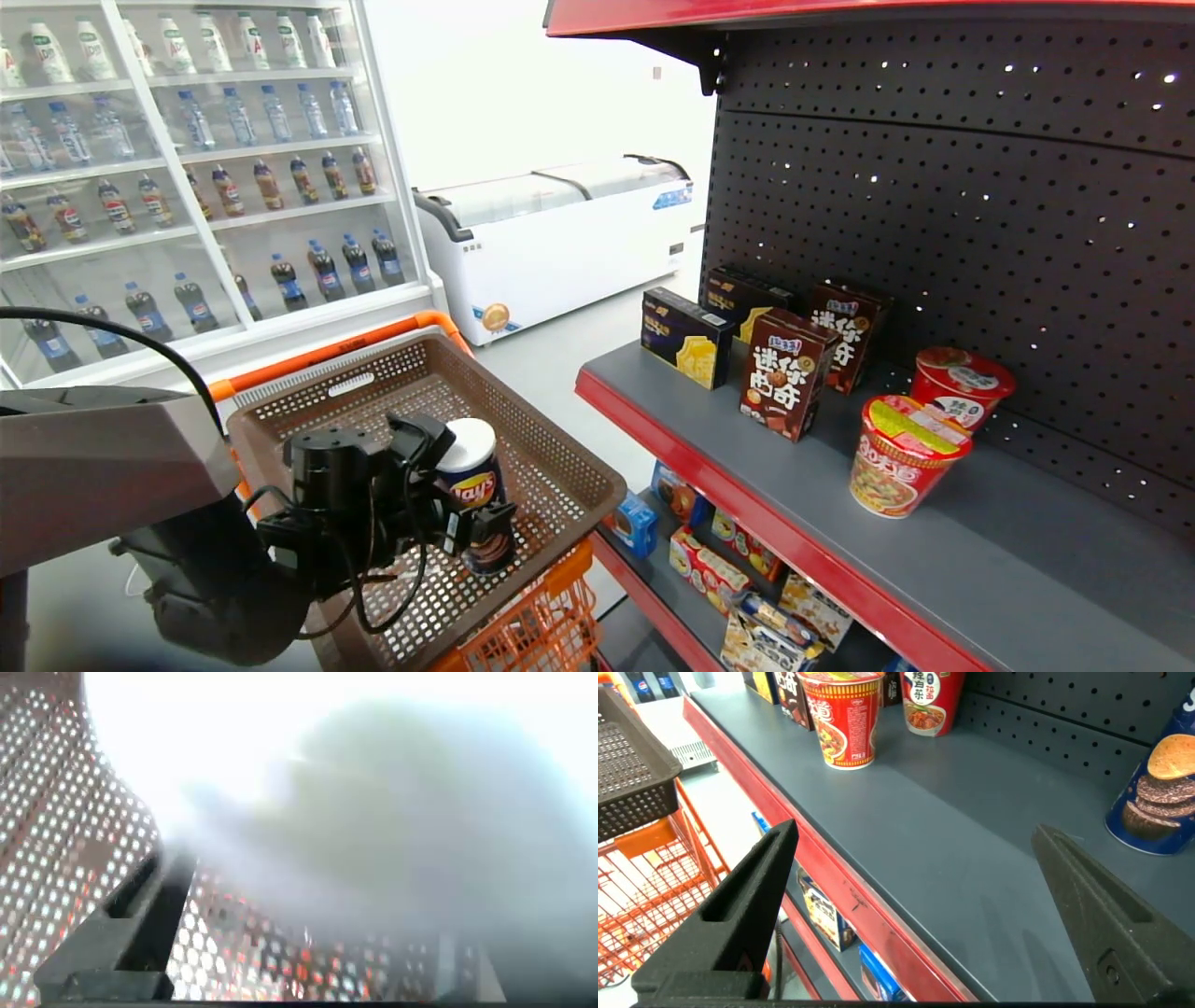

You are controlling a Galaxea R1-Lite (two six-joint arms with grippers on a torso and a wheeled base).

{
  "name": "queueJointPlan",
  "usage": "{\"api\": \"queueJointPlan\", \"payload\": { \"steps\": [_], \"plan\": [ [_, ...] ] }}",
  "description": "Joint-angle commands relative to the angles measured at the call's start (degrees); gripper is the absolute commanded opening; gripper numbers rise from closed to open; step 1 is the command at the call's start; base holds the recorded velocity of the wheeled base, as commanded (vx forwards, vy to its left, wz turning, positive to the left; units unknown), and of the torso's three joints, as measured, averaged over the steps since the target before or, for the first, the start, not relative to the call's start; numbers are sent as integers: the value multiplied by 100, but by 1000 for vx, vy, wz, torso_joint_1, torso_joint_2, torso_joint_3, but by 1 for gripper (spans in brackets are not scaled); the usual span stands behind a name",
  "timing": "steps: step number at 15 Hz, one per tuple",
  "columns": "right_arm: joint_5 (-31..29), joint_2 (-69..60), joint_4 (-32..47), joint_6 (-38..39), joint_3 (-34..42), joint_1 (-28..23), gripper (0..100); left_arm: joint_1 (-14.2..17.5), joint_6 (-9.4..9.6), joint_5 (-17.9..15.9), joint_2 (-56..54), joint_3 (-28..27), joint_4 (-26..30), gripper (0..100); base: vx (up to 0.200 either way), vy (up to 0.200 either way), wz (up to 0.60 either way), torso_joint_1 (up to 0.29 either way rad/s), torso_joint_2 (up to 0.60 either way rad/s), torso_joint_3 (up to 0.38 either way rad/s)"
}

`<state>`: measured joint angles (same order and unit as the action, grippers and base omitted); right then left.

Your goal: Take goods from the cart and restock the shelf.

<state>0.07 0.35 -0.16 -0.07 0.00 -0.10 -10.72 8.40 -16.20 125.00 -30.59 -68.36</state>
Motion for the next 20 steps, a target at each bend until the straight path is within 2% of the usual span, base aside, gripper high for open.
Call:
{"api": "queueJointPlan", "payload": {
  "steps": [1, 3, 4, 10, 12, 14, 15, 16, 18, 19, 20],
  "plan": [
    [1, 9, -2, -1, 0, 1, 100, -53, 4, -15, 376, -431, 7, 100, 0, 0, 0, 0, 0, 0],
    [1, 0, -2, -1, 0, 1, 100, -80, 4, -287, 446, -580, -10, 100, 0, 0, 0, 0, 0, 0],
    [1, 0, -2, -1, 0, 1, 100, -80, -14, -349, 472, -642, 34, 0, 0, 0, 0, 0, 0, 0],
    [1, 0, -2, -1, 0, 1, 100, -176, 4, -270, 270, -536, -124, 0, 0, 0, 0, 0, 0, 0],
    [1, 0, -2, -1, 0, 1, 100, -62, 4, 3, -363, -167, -54, 0, 0, 0, 0, 0, 0, 0],
    [1, 0, -2, -1, 0, 1, 100, -18, -102, 108, -1101, 88, 174, 0, 0, 0, 0, 0, 0, 0],
    [1, 0, -2, -1, 0, 1, 100, -10, -225, 152, -1417, 141, 341, 0, 0, 0, 0, 0, 0, 0],
    [1, 0, -2, -1, 0, 1, 100, -10, -638, 504, -2287, 141, 790, 0, 0, 0, 0, 0, 0, 0],
    [1, 9, -2, -1, 0, 1, 100, -10, -989, 838, -3263, 176, 1440, 0, 0, 0, 0, 0, 0, 0],
    [1, 0, -2, -1, 0, 1, 100, -1, -1095, 917, -3553, 185, 1625, 0, 0, 0, 0, 0, 0, 0],
    [1, 9, -2, -1, 0, 1, 100, -10, -1227, 961, -4282, 237, 1994, 0, 0, 0, 0, 0, 0, 0]
  ]
}}
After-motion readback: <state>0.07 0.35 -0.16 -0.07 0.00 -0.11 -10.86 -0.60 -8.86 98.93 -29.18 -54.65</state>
